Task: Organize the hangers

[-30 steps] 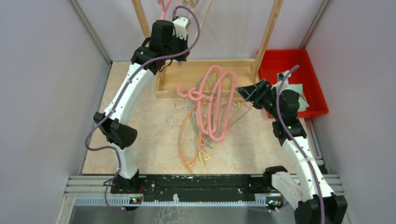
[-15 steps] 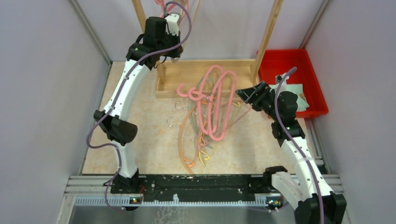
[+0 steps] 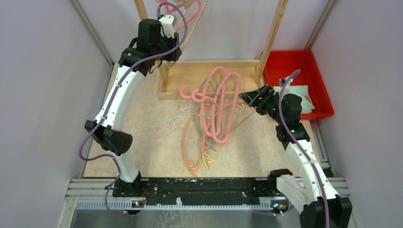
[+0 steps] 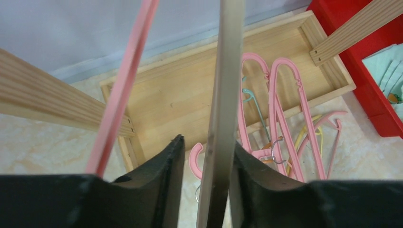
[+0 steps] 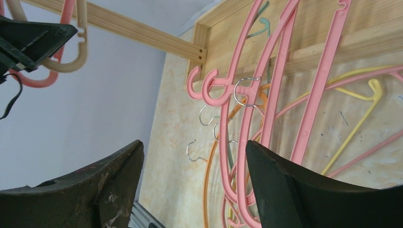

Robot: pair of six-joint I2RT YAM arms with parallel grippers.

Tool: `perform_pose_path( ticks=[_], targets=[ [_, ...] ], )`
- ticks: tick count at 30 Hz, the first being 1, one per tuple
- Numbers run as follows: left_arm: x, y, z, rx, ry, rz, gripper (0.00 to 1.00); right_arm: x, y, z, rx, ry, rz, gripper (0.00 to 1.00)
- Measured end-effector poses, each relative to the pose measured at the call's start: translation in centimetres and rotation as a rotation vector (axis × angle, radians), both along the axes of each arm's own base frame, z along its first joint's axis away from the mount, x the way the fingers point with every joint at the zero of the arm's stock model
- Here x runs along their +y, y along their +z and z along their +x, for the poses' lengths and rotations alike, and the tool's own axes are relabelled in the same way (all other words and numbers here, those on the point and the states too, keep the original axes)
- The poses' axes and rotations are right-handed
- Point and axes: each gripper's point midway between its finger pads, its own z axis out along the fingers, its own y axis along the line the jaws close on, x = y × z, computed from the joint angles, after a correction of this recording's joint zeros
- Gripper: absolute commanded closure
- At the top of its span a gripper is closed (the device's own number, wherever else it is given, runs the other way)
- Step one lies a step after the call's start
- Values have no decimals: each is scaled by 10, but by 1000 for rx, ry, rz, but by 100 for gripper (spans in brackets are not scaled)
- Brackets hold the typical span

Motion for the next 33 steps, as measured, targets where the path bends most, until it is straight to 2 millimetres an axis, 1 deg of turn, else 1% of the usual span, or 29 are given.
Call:
perform_pose_path(
  ticks=[1,3,4,7,8,11,15,19,21,24,26,27,30,33],
  targets=[
    [2,6,-3,-12,3,-4,47,0,0,0,0,1,0,21],
    [6,20,-9,-43,9,-15,47,0,0,0,0,1,0,21],
    [8,27,-12,-59,12,-22,44,0,0,0,0,0,0,21],
    [13,43,-23,-93,15,-35,26,1,0,0,1,3,0,20],
    [15,47,-27,-102,16,-39,17,0,-1,-1,1,4,-1,19],
    [20,58,-38,-129,15,-48,6,0,-7,-1,14,6,-11,18],
    [31,73,-62,-168,13,-64,4,1,-20,4,38,15,-39,18],
    [39,97,-92,-233,-11,-105,4,1,-44,15,95,23,-75,20],
    [42,110,-105,-268,-25,-128,5,2,-60,22,129,29,-93,21],
    [45,122,-125,-304,-48,-158,5,4,-81,32,171,42,-111,23],
    [46,120,-134,-307,-62,-168,6,7,-98,40,202,53,-123,24],
    [46,117,-138,-303,-71,-172,7,7,-100,41,206,54,-125,25],
    [41,99,-149,-267,-112,-188,8,12,-122,48,242,74,-148,27],
    [33,79,-160,-219,-165,-204,8,12,-145,54,284,79,-170,32]
  ],
)
